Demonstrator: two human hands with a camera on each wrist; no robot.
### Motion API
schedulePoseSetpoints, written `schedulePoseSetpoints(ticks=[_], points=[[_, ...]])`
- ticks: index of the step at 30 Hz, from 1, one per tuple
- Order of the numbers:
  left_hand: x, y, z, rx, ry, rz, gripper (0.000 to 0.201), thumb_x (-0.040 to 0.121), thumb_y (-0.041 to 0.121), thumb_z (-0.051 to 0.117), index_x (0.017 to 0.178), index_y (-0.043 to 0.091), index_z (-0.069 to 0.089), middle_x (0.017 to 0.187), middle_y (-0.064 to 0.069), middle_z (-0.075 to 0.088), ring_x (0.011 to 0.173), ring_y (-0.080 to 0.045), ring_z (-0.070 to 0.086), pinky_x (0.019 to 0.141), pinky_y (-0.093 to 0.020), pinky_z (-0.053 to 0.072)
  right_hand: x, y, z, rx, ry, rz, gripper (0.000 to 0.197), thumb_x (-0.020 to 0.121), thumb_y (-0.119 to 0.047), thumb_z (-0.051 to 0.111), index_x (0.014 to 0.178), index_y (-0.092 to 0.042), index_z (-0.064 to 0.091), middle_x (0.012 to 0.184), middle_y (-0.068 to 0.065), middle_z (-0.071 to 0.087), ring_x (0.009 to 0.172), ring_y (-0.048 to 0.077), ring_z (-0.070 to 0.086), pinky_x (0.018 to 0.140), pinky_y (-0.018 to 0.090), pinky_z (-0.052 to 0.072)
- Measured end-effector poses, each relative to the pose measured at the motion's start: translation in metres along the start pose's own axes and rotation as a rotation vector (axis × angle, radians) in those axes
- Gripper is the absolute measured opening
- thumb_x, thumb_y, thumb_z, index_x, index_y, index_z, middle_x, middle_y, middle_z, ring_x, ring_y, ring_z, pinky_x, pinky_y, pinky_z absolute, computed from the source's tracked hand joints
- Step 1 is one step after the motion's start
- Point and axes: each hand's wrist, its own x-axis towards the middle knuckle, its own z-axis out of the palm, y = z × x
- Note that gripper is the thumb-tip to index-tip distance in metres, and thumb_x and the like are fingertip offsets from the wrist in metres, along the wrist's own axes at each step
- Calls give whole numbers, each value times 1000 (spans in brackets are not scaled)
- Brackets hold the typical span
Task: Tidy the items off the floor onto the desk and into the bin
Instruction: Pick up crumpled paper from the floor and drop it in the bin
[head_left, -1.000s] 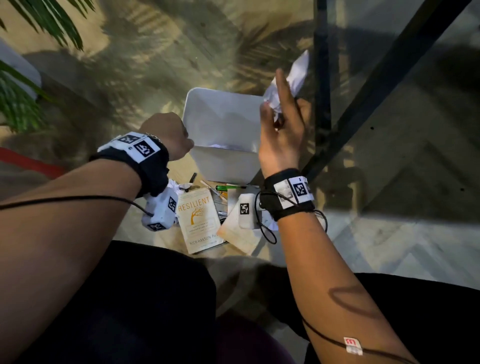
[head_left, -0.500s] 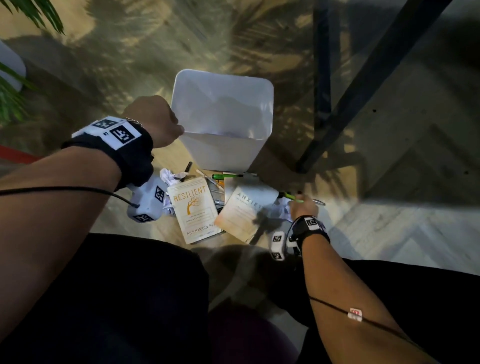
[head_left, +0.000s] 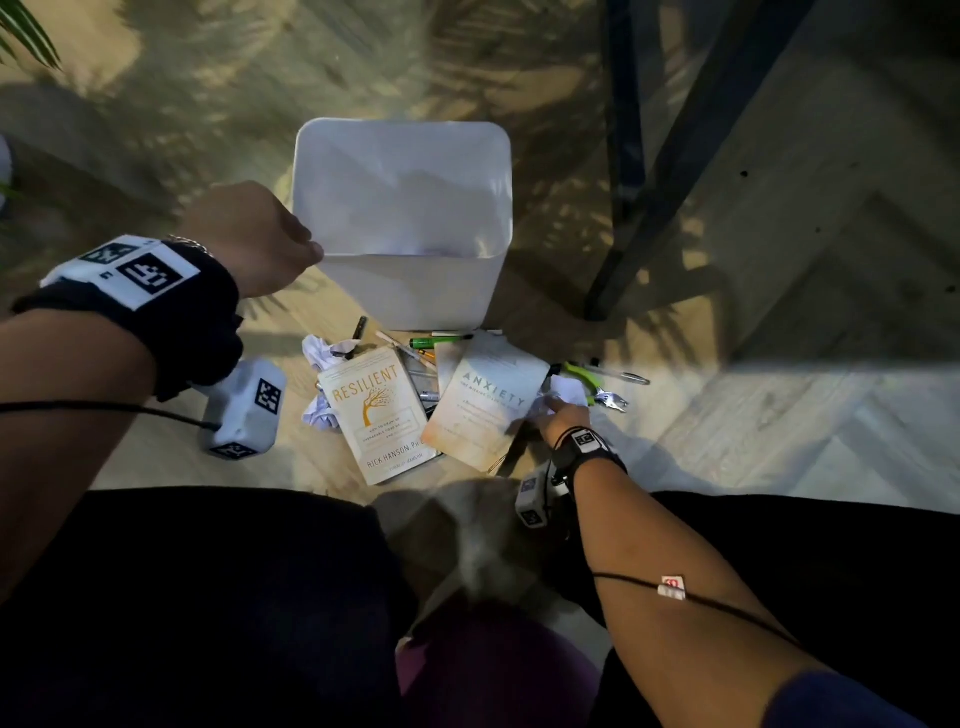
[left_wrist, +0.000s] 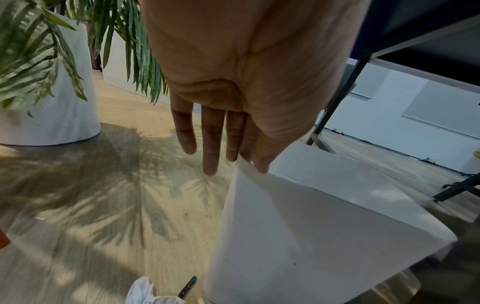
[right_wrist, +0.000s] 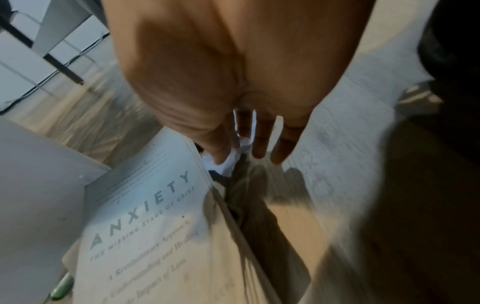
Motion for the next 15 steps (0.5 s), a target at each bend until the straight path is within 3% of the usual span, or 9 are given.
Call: schedulePoseSetpoints(ticks=[2, 4, 5, 8, 10, 12, 13, 15], points=[[0, 0, 0, -1, -2, -6, 35, 92, 44, 68, 115, 19, 77, 109, -10, 72, 102, -33, 64, 79, -31, 41, -6, 2, 0, -13, 26, 4, 41, 101, -22, 58, 141, -15, 61, 140, 16, 63, 127, 33, 61, 99, 33, 49], [1, -1, 0, -21, -3, -21, 32, 91, 42, 69, 112, 20, 78, 94, -6, 68, 90, -29, 60, 78, -31, 42, -18, 4, -1, 60, 118, 22, 39, 99, -33, 57, 136, -26, 64, 123, 14, 70, 108, 34, 66, 89, 37, 52], [1, 0, 1, -31, -6, -28, 31, 90, 40, 70, 111, 19, 79, 89, -3, 64, 86, -27, 58, 78, -31, 42, -26, 4, -3, 106, 196, 49, 37, 97, -35, 58, 132, -27, 67, 115, 14, 72, 103, 34, 68, 86, 37, 53], [2, 0, -1, -24, -20, -32, 30, 89, 40, 71, 108, 18, 79, 93, -4, 67, 87, -28, 60, 78, -32, 46, -53, -13, -18, 329, 558, 42, 27, 87, -27, 64, 104, -12, 78, 102, 17, 77, 100, 38, 72, 85, 36, 55], [2, 0, -2, -9, -25, -29, 30, 88, 41, 71, 105, 17, 79, 102, -6, 72, 89, -30, 62, 76, -32, 47, -76, -45, -34, 485, 694, -73, 21, 85, -16, 66, 104, -9, 69, 102, 15, 75, 100, 37, 71, 85, 35, 53], [0, 1, -3, -7, -36, -32, 29, 89, 40, 70, 99, 14, 78, 97, -7, 73, 78, -27, 61, 71, -32, 47, -106, -92, -54, 622, 743, -246, 35, 86, -10, 67, 120, -12, 61, 105, 7, 71, 96, 28, 69, 83, 27, 53], [-1, 1, -4, -11, -46, -35, 29, 89, 40, 70, 95, 12, 78, 91, -7, 71, 72, -25, 59, 68, -32, 46, -123, -119, -63, 677, 756, -361, 37, 87, -11, 66, 124, -14, 62, 104, 0, 69, 94, 20, 67, 80, 22, 52], [-3, 0, -5, -28, -60, -41, 29, 89, 39, 69, 90, 11, 77, 82, -6, 68, 64, -22, 57, 61, -30, 43, -158, -169, -80, 719, 825, -643, 28, 89, -16, 63, 115, -15, 73, 97, -9, 70, 90, 11, 68, 81, 20, 56]])
